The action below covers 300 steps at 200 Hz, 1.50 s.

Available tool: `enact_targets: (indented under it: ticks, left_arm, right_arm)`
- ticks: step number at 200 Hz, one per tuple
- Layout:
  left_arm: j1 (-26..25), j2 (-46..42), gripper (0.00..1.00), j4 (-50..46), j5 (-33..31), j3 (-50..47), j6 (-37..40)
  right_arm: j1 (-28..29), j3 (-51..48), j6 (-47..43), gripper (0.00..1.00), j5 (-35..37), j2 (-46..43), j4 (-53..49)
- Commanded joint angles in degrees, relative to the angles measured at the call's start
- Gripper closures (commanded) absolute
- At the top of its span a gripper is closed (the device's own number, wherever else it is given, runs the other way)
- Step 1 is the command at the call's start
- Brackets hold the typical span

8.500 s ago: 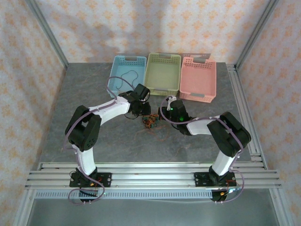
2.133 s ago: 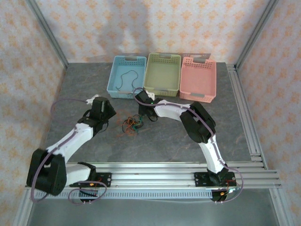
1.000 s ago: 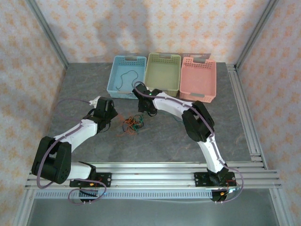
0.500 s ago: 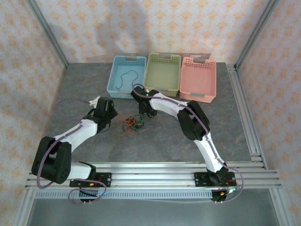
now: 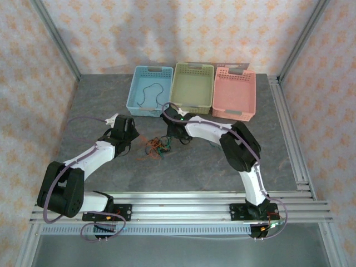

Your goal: Untangle the cables

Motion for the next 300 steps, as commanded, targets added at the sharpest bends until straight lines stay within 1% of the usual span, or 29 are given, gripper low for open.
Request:
enact_targets:
  ticks: [1, 17, 18, 20, 21, 23, 31, 40, 52, 59, 71, 77, 80, 91, 102, 110, 119, 132, 137, 148, 172, 191, 206, 220, 241, 258, 300]
  left_arm:
    - [-0.14, -0.98, 1.00, -0.76, -2.38, 0.45, -0.54]
    - [-0.20, -0.94, 1.00, -0.80, -2.44, 0.48, -0.55]
    - [-0.16, -0.97, 1.00, -0.79, -2.40, 0.48, -0.55]
    - [-0.16, -0.98, 1.00, -0.78, -2.41, 0.48, -0.55]
    - [-0.14, -0.90, 1.00, -0.78, -2.43, 0.43, -0.55]
    - [-0.15, -0.88, 1.00, -0.78, -2.40, 0.47, -0.55]
    - [-0.13, -0.86, 1.00, -0.79, -2.42, 0.48, -0.55]
    - [-0.18, -0.82, 1.00, -0.80, -2.35, 0.50, -0.55]
    - [-0.13, -0.77, 1.00, -0.84, -2.28, 0.60, -0.47]
    - [-0.12, -0.73, 1.00, -0.90, -2.41, 0.58, -0.47]
    - [-0.16, -0.73, 1.00, -0.89, -2.45, 0.55, -0.42]
    - [-0.13, -0.74, 1.00, -0.86, -2.40, 0.55, -0.49]
    - [-0.12, -0.74, 1.00, -0.87, -2.40, 0.57, -0.47]
    - [-0.20, -0.64, 1.00, -0.92, -2.40, 0.63, -0.47]
    - [-0.13, -0.59, 1.00, -1.03, -2.36, 0.74, -0.47]
    - [-0.14, -0.61, 1.00, -1.01, -2.40, 0.74, -0.47]
    - [-0.13, -0.56, 1.00, -1.00, -2.42, 0.74, -0.47]
    - [-0.16, -0.53, 1.00, -1.00, -2.36, 0.81, -0.47]
    - [-0.13, -0.40, 1.00, -1.00, -2.34, 0.85, -0.47]
    - [-0.13, -0.30, 1.00, -1.09, -2.25, 0.98, -0.47]
    - [-0.13, -0.29, 1.00, -1.09, -2.34, 0.89, -0.53]
    - [-0.13, -0.05, 1.00, -1.27, -2.25, 1.09, -0.47]
    - [-0.16, -0.02, 1.00, -1.24, -2.14, 1.18, -0.38]
    - [-0.14, 0.06, 1.00, -1.22, -2.10, 1.18, -0.38]
    - [-0.13, -0.01, 1.00, -1.23, -2.12, 1.09, -0.38]
    - [-0.19, 0.10, 1.00, -1.13, -2.07, 1.17, -0.38]
    - [-0.13, 0.31, 1.00, -1.33, -2.00, 1.36, -0.38]
  right_arm:
    - [1.25, -3.84, -2.50, 0.25, 5.88, -7.41, 8.01]
    - [1.27, -7.47, -3.35, 0.20, 9.08, -11.69, 12.19]
    - [1.22, -8.05, -3.55, 0.16, 9.14, -12.19, 12.80]
    - [1.25, -8.50, -3.63, 0.05, 9.36, -12.75, 13.42]
    - [1.26, -8.83, -3.62, 0.02, 9.51, -12.94, 13.70]
    - [1.26, -9.25, -3.69, 0.00, 9.63, -13.45, 14.30]
    - [1.22, -11.08, -2.69, 0.01, 11.57, -15.31, 16.10]
    - [1.35, -12.96, 0.35, 0.01, 13.90, -17.06, 16.78]
    - [1.27, -15.97, -1.09, 0.01, 10.69, -17.94, 21.87]
    - [0.98, -16.69, -2.46, 0.01, 6.63, -17.41, 24.21]
    - [0.28, -15.01, -2.84, 0.00, 1.69, -15.33, 23.06]
    - [-0.03, -13.33, -4.21, 0.06, -1.38, -13.84, 21.65]
    - [0.02, -12.55, -4.53, 0.08, -1.66, -13.13, 21.09]
    - [0.78, -10.89, -4.94, 0.07, 0.73, -11.73, 19.09]
    - [1.96, -9.20, -5.93, 0.06, 4.99, -10.54, 16.80]
    - [2.40, -8.58, -6.32, 0.08, 4.85, -9.74, 16.66]
    - [2.41, -6.99, -5.02, 0.11, 3.06, -8.12, 15.46]
    - [2.41, -1.51, -3.40, 0.14, 1.83, -4.17, 8.54]
    - [2.41, 0.67, -2.42, 0.17, 1.85, -2.52, 5.54]
    - [2.32, 5.17, -0.18, 0.20, 2.87, 0.18, -0.56]
    - [1.68, 7.15, 3.09, 0.22, 2.59, 2.20, -3.27]
    - [0.51, 9.73, 5.20, 0.24, 1.67, 4.17, -8.22]
    - [-0.34, 8.48, 5.92, 0.24, 0.37, 3.94, -7.66]
    - [-1.25, 7.40, 6.43, 0.24, -2.61, 4.21, -6.33]
    - [-1.72, 8.32, 6.54, 0.26, -5.84, 5.76, -6.50]
    - [-1.86, 9.27, 6.15, 0.28, -6.72, 6.56, -6.72]
    - [-2.75, 7.86, 6.71, 0.30, -8.42, 6.54, -5.16]
